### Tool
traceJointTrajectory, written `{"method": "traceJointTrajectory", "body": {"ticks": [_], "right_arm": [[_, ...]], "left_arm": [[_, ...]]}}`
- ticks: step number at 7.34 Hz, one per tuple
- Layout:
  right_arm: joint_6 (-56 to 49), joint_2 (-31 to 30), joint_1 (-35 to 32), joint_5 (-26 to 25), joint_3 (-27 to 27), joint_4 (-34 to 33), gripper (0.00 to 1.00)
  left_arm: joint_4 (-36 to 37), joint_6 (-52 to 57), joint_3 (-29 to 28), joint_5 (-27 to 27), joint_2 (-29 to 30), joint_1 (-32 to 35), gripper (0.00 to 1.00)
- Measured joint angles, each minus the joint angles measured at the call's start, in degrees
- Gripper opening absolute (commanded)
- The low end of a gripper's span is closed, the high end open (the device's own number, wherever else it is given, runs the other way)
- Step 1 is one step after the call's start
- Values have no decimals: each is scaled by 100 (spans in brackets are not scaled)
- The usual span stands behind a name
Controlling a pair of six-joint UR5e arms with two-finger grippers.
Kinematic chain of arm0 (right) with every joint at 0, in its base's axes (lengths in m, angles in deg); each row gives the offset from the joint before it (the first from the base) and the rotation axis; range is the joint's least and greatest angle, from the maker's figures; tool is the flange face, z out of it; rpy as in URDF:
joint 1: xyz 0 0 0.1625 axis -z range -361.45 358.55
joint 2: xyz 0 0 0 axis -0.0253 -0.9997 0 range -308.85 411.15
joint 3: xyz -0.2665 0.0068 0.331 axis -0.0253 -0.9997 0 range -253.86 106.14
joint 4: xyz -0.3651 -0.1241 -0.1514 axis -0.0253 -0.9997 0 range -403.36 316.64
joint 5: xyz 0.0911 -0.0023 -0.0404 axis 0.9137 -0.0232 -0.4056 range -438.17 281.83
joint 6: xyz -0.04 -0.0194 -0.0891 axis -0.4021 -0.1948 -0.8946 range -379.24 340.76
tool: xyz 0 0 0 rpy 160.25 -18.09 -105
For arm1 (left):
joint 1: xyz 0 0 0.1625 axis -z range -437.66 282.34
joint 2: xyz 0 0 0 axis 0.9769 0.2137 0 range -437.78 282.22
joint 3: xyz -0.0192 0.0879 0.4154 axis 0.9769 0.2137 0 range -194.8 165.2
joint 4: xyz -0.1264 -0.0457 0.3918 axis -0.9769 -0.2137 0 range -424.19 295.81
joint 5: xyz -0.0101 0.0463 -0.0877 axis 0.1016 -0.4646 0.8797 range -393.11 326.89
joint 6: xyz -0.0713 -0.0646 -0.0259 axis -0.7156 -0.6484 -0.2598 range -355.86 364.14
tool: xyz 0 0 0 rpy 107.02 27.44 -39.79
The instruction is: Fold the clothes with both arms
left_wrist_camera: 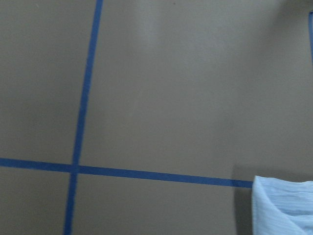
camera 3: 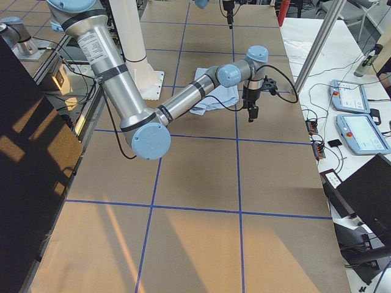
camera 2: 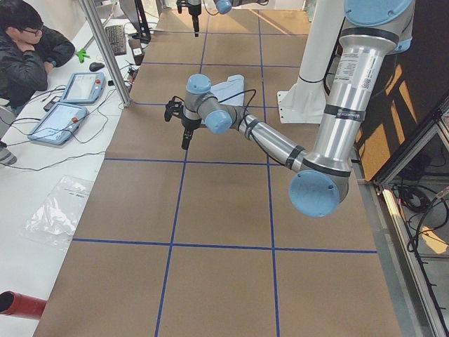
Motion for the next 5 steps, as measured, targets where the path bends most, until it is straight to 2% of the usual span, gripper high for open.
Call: {"method": "traceJointTrajectory", "body": {"ticks": [3, 5], "right_arm": [[-2264, -1141, -1118, 342, -45, -48, 100], [-2770, -1706, -1558, 529, -92, -8, 100]], "left_arm": [[20, 3125, -320, 328, -918, 1632, 100], [-174, 4077, -836, 731, -1324, 2512, 100]]}}
